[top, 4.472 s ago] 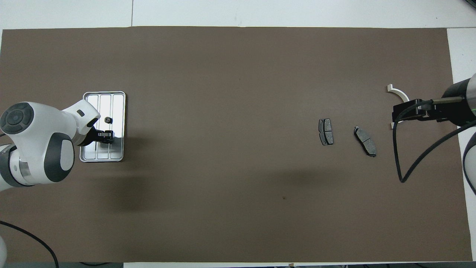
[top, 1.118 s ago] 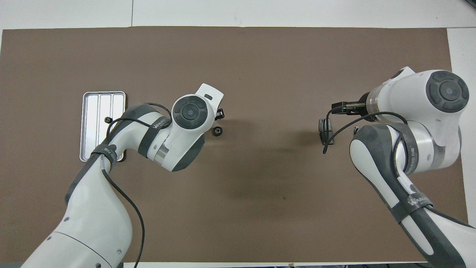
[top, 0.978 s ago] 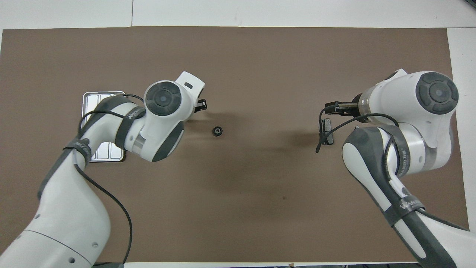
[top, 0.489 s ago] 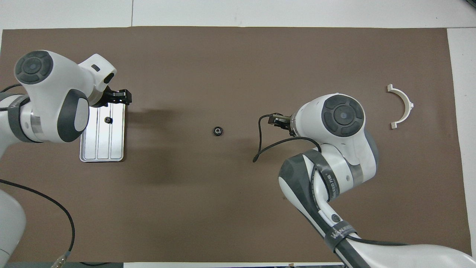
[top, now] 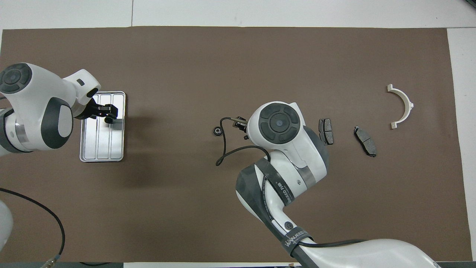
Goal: Place bearing gear from tray to pile
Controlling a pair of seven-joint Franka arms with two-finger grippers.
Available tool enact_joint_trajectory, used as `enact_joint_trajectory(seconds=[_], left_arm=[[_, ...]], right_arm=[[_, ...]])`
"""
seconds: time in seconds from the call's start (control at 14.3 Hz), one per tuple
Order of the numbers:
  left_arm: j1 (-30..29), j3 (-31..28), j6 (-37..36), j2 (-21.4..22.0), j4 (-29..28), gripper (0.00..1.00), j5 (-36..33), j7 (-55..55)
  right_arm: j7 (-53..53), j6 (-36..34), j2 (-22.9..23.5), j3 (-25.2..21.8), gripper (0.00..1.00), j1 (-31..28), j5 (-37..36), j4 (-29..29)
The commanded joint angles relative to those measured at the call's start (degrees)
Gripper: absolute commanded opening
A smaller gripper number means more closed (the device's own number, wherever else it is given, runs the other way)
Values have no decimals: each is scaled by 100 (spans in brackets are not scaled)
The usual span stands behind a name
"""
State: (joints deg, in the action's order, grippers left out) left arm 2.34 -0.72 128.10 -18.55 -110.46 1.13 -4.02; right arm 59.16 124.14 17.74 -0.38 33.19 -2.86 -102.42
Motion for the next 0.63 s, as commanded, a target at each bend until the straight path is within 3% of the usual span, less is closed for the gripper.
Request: enact_joint_trajectory(seconds=[0.0,0.42,0.56], left_arm=[[-120,55,434,290,-572,71,80,-187],[-59,55,663,300,-661,71,80,-152],[-50,55,769,282,-687,70,80,-143]], right_arm=[[639,-486,764,-33,100,258,-259,1055],[1475,-1207,2144,-33,100,539,-338,2891],[1502,-1147,2251,-41,100,548,-338,2956]])
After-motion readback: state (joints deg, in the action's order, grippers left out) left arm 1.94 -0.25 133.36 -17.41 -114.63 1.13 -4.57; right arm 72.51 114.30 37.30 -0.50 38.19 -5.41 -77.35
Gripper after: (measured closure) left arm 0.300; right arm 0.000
